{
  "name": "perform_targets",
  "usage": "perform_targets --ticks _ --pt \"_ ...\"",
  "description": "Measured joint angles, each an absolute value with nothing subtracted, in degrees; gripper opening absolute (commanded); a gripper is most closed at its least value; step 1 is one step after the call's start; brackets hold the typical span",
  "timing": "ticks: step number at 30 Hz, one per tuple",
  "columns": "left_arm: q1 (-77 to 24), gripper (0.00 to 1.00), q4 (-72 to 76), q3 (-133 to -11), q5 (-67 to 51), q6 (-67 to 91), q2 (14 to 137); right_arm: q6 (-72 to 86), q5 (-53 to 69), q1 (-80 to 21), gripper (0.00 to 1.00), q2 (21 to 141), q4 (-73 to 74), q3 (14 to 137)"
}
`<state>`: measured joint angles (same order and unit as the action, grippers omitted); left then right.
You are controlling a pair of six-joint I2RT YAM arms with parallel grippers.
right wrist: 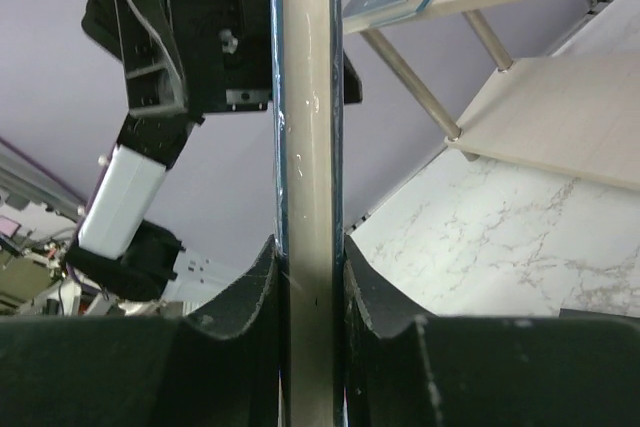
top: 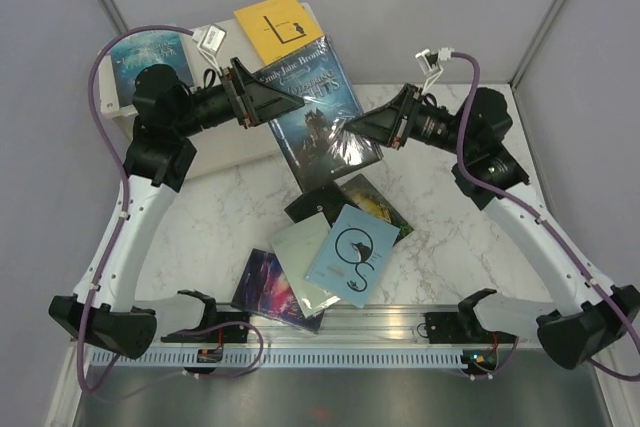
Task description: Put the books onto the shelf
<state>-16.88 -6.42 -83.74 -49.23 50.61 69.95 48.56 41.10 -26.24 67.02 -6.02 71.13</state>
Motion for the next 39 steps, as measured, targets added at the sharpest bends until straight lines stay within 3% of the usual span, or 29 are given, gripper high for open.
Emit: perform_targets --ticks 14,22,36,39 --pt "-14.5 1.00 -22.6 -83.2 -35.5 38.1 56.9 59.4 40.5 -20.0 0.00 101.8 -1.7 112.0" --pt "-14.5 1.00 -24.6 -70.5 -33.0 37.5 48.1 71.4 39.2 -19.6 0.00 125.6 -3.6 141.6" --pt "-14.5 1.00 -25.6 -57.1 -31.6 37.5 39.9 78.1 31.5 -20.9 0.00 138.1 -5.5 145.6" --pt "-14.5 1.00 -25.6 -56.1 -31.6 37.5 39.9 78.2 30.3 -21.0 0.15 138.5 -5.7 146.3"
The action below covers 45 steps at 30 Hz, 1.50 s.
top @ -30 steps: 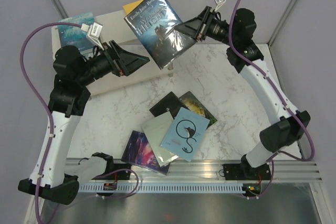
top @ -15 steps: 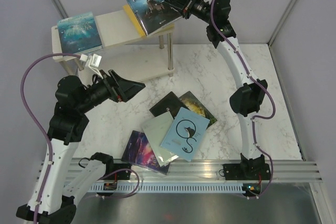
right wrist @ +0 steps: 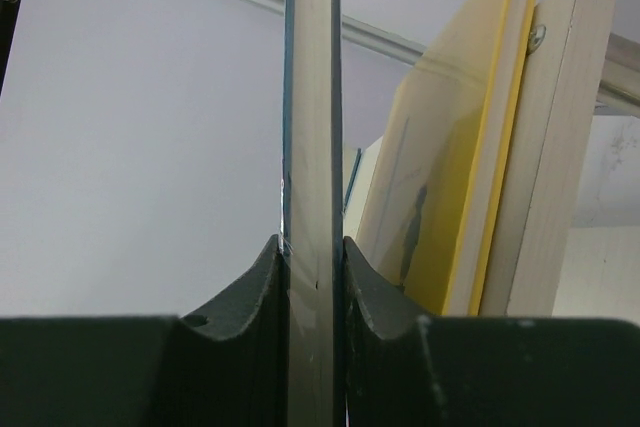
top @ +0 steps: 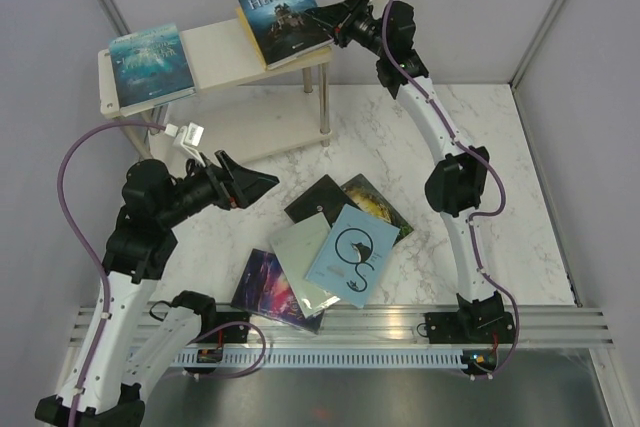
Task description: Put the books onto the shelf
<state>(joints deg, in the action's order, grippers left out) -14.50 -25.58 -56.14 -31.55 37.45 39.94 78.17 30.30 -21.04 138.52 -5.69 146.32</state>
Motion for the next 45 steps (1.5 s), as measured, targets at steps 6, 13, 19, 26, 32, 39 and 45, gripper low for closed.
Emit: perform_targets --ticks 6,13,19,26,32,39,45 --pt "-14.5 1.00 -25.0 -55.7 -31.6 37.5 40.1 76.7 28.7 -21.3 0.76 138.7 -7.1 146.6" --pt "-14.5 1.00 -24.7 -55.4 -31.6 37.5 40.0 73.6 27.9 -21.1 0.87 138.7 -6.8 146.6" --pt "-14.5 1.00 -24.7 -55.3 -31.5 37.5 39.9 70.3 27.5 -19.9 0.98 138.3 -7.1 144.4" --pt "-14.5 1.00 -24.5 -55.0 -31.4 37.5 40.1 67.2 27.6 -18.1 0.98 137.3 -6.0 140.8" --pt "-14.5 1.00 -24.1 -54.7 -31.1 37.5 40.1 66.8 28.4 -18.2 0.79 134.0 -7.6 133.4" --pt "-14.5 1.00 -23.9 -53.3 -30.5 37.5 40.1 73.8 29.9 -17.4 0.42 130.8 -19.9 125.8" --pt "-14.5 1.00 -23.9 -52.1 -30.5 37.5 40.2 75.2 29.9 -17.7 0.37 130.9 -20.9 125.9"
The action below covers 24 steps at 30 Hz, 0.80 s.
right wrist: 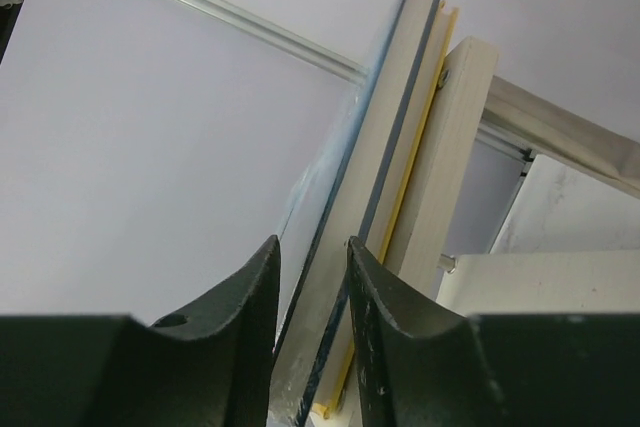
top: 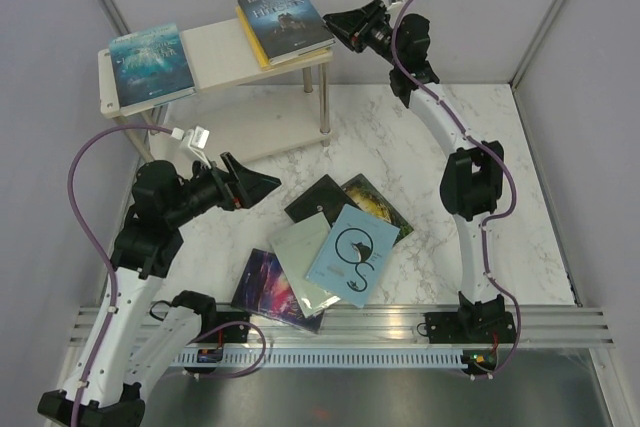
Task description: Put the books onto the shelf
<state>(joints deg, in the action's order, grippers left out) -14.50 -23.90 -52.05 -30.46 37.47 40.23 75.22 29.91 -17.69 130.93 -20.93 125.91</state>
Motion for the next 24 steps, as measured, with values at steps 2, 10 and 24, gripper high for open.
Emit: perform_targets --ticks 2,10,24 --pt "-14.5 1.00 -23.7 -52.0 -30.5 37.5 40.3 75.0 29.6 -18.4 0.36 131.0 -20.7 126.3" --pt "-14.5 1.00 -23.6 -51.1 -30.4 37.5 39.7 75.0 29.5 -20.5 0.36 131.3 -20.6 126.9" --pt "-14.5 1.00 -24.1 -50.8 -28.8 36.0 39.1 74.1 28.3 -12.1 0.79 125.0 -23.9 111.9"
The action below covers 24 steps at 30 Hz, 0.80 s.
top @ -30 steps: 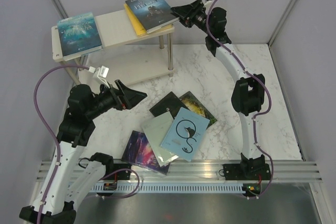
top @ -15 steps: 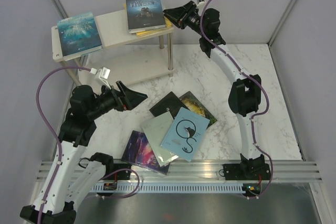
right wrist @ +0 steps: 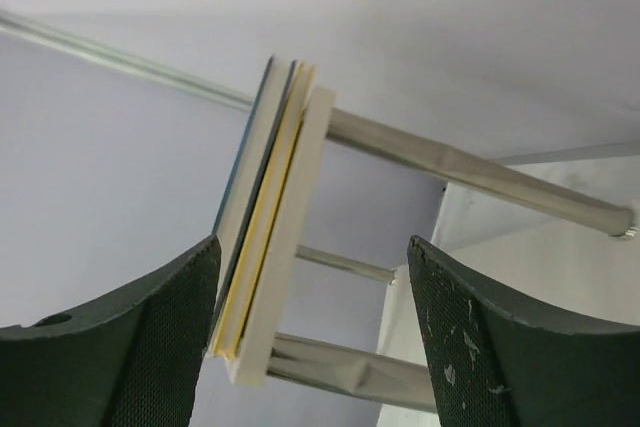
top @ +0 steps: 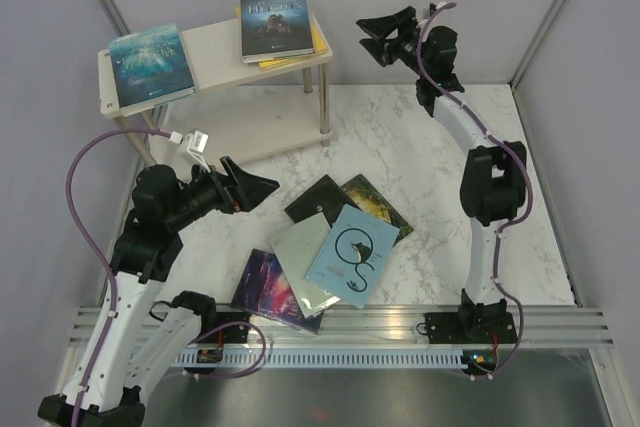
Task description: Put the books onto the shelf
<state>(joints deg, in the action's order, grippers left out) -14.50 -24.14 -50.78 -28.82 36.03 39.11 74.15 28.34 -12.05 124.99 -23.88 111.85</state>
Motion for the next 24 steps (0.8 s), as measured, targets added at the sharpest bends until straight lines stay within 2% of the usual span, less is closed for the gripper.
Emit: perform_targets --ticks 4,8,16,18,24 --pt "-14.6 1.00 -23.7 -49.1 -28.6 34.8 40.0 72.3 28.1 -7.0 0.80 115.9 -23.5 97.2" --pt "-16.4 1.00 -21.6 -45.3 -28.5 34.5 44.0 64.9 24.6 -5.4 0.80 102.0 -14.3 83.2" --pt "-31.4 0.98 -11.7 -37.4 -25.8 34.9 60.1 54.2 11.0 -12.3 0.77 58.3 4.3 48.7" --pt "-33.2 0.98 -7.8 -35.8 -25.9 35.3 64.0 53.7 9.2 -14.8 0.76 54.9 6.2 41.6" --pt "-34.5 0.98 2.5 -33.9 -26.7 36.3 74.0 58.0 9.8 -23.9 0.74 55.5 9.5 17.4"
